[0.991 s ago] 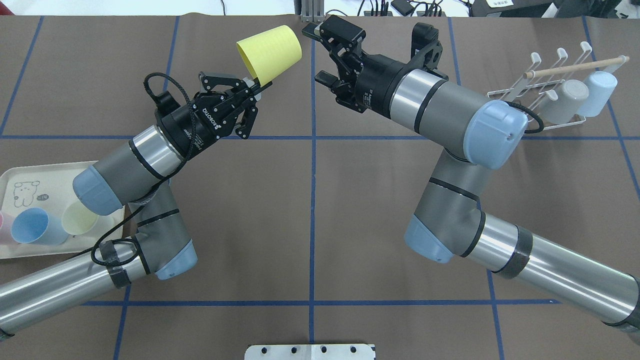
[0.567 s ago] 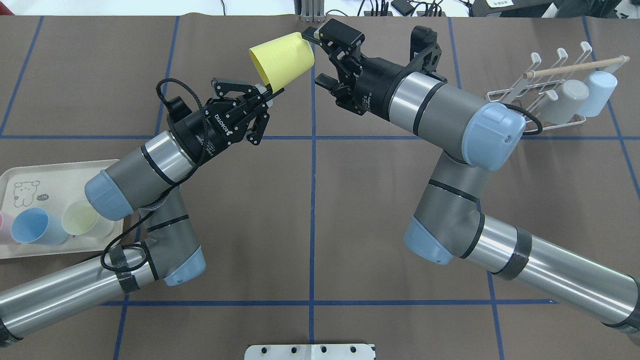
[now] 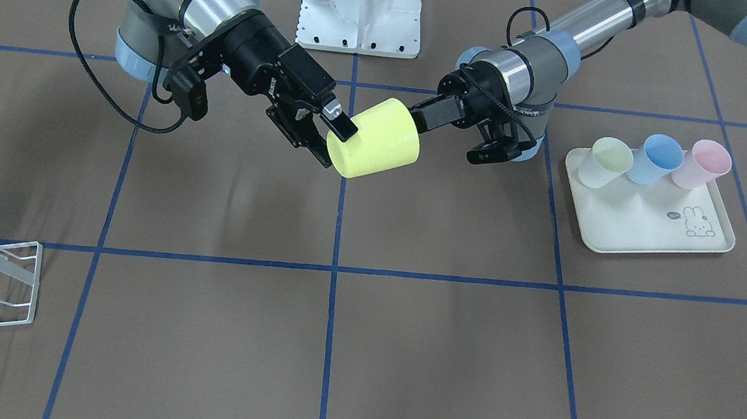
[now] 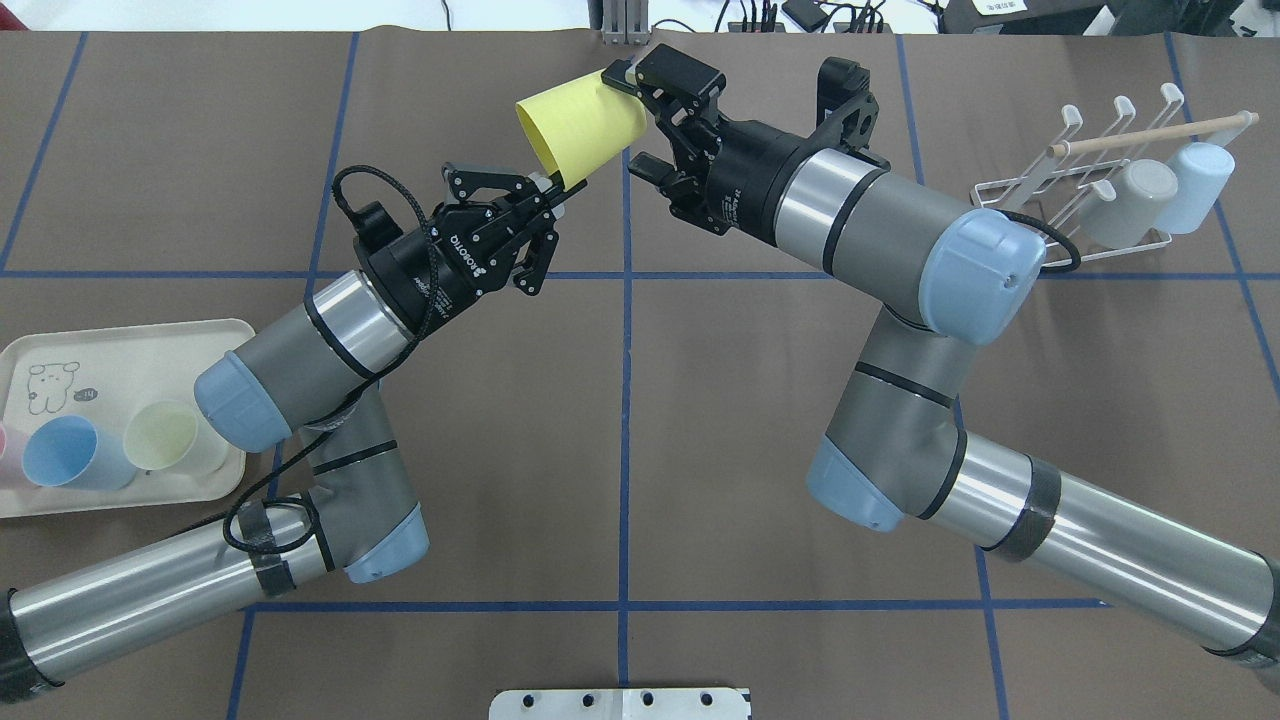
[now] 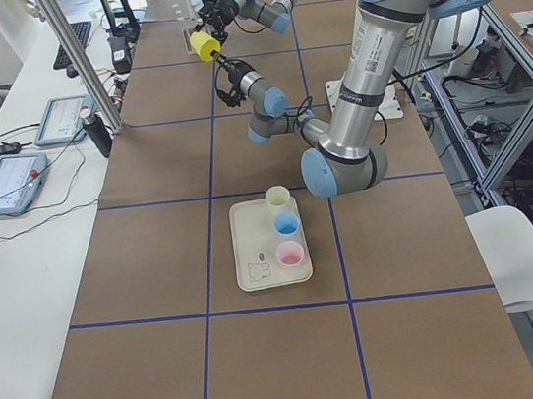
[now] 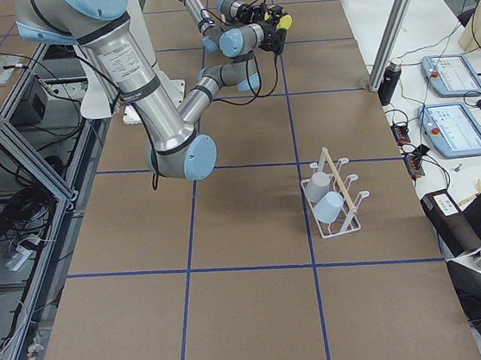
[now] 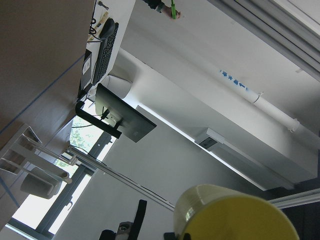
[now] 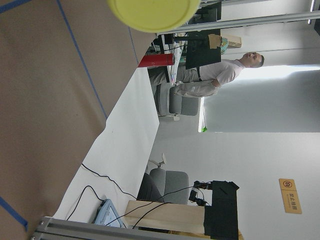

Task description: Transfer IKEA cup to right arm and place on rack

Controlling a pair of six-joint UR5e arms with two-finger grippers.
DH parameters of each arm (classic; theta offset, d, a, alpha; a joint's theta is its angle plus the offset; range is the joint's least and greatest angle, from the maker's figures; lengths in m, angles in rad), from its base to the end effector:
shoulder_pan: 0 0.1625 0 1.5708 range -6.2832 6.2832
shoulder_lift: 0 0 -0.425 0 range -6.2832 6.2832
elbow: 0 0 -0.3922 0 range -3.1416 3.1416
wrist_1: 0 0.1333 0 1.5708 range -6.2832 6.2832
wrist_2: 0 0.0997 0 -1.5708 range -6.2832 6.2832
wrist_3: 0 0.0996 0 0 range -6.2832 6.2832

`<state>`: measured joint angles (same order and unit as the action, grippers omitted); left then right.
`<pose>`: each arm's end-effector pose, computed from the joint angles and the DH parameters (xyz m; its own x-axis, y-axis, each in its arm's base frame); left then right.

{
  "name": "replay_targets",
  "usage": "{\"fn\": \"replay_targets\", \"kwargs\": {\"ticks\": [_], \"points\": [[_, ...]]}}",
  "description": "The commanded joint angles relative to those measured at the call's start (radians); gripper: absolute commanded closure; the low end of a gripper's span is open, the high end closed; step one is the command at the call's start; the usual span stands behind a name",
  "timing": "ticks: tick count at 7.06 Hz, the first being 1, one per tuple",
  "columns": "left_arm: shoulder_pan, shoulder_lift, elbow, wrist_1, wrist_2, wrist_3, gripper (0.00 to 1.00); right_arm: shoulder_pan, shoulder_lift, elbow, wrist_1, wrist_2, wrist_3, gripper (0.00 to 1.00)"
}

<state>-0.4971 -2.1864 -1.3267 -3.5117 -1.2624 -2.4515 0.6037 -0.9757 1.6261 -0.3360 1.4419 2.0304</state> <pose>0.4613 -0.4363 0.2295 -0.8801 -0.3585 -0.3113 -0.0434 0.7136 -0.6992 -0.4221 -0.4685 0.1516 -0.5225 0.1740 0.8347 -0.4818 0.7474 -0.4575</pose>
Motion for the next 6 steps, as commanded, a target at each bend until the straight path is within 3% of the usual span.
{"fn": "replay_targets", "kwargs": {"ticks": [1,5,6], "points": [[0.015,-0.010,0.012,0.005,0.003,0.002,1.00,-0.001,0.000,0.000,0.000,0.000,0.001,0.01],[0.029,-0.036,0.012,0.019,0.029,0.002,1.00,-0.001,0.000,0.000,0.000,0.000,0.001,0.03],[0.029,-0.036,0.011,0.019,0.031,0.002,1.00,-0.001,0.002,0.000,0.000,-0.002,0.001,0.09]]}}
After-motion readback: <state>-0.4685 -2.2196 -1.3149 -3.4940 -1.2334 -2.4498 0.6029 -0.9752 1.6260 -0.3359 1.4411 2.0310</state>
